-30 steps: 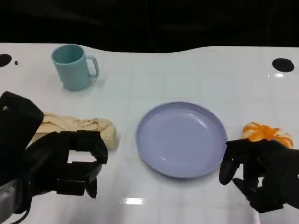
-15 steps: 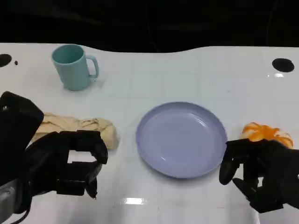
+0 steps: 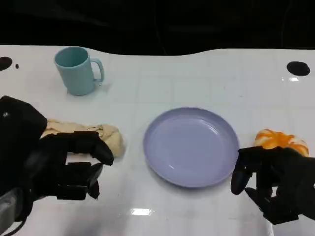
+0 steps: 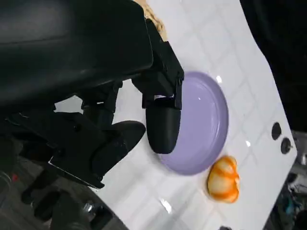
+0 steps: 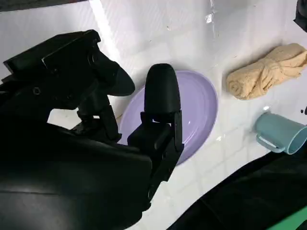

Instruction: Grasp the towel on the left side of the plate with the left hand and place it into the plate.

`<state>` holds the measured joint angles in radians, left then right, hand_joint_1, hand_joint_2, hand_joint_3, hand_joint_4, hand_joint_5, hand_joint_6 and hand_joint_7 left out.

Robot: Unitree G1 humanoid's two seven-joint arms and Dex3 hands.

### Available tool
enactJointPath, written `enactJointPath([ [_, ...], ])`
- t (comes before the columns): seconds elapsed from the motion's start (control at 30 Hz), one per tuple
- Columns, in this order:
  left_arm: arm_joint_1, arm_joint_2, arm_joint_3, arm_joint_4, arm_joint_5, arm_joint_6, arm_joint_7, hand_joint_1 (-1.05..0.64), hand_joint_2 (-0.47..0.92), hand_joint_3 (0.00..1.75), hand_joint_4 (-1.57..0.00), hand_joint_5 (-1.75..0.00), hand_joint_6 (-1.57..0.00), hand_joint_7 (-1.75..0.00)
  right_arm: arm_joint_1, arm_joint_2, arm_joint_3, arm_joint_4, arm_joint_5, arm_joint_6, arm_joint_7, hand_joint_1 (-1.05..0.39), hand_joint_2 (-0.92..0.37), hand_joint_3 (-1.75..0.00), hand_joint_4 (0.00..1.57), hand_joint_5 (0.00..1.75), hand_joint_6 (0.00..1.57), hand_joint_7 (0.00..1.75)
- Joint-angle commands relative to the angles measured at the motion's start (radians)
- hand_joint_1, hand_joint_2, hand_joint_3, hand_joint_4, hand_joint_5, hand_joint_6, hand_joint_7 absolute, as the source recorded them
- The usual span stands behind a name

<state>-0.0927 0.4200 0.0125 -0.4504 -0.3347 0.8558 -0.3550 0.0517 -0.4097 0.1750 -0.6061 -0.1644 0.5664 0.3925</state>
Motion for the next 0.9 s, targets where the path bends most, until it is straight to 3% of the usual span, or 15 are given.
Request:
enactJointPath([
  [0.03,0.048,-0.001,-0.026,-0.013,0.087,-0.137,0.035,-0.08,0.64,0.97,-0.55,-1.42,-0.57,-0.83,-0.005,-0.004,-0.004,-0.001,0.004,-0.007,0.0,-0.01,-0.55,-1.1,0.73,1.75,0.71,1.41],
  [0.13,0.07,0.005,-0.057,-0.009,0.174,-0.24,0.059,-0.12,0.77,0.7,-0.45,-1.13,-0.56,-0.51,-0.006,-0.003,-0.005,0.0,0.006,-0.011,0.001,-0.01,-0.55,-1.1,0.73,1.75,0.71,1.41],
  [0.3,0.099,-0.001,-0.064,0.034,0.257,-0.404,0.061,-0.2,0.91,0.37,-0.33,-0.9,-0.48,-0.24,-0.006,-0.003,0.001,-0.004,0.0,-0.012,-0.002,-0.01,-0.55,-1.1,0.73,1.75,0.71,1.41],
  [0.57,0.116,0.02,-0.109,0.133,0.502,-0.689,0.131,-0.24,0.92,0.16,-0.12,-0.69,-0.34,-0.06,-0.011,0.002,0.007,-0.011,-0.002,0.005,-0.002,-0.02,-0.55,-1.1,0.73,1.75,0.71,1.41],
  [0.7,0.102,0.059,-0.138,0.149,0.654,-0.721,0.137,-0.32,0.92,0.1,-0.01,-0.58,-0.25,-0.01,-0.016,0.003,0.018,-0.019,-0.009,0.019,-0.002,-0.02,-0.55,-1.1,0.73,1.75,0.71,1.4],
  [0.9,0.054,0.083,-0.172,0.192,0.825,-0.742,0.142,-0.39,0.92,0.04,0.0,-0.41,-0.18,0.0,-0.022,0.006,0.028,-0.032,-0.016,0.043,-0.006,-0.01,-0.55,-1.09,0.73,1.75,0.71,1.41],
])
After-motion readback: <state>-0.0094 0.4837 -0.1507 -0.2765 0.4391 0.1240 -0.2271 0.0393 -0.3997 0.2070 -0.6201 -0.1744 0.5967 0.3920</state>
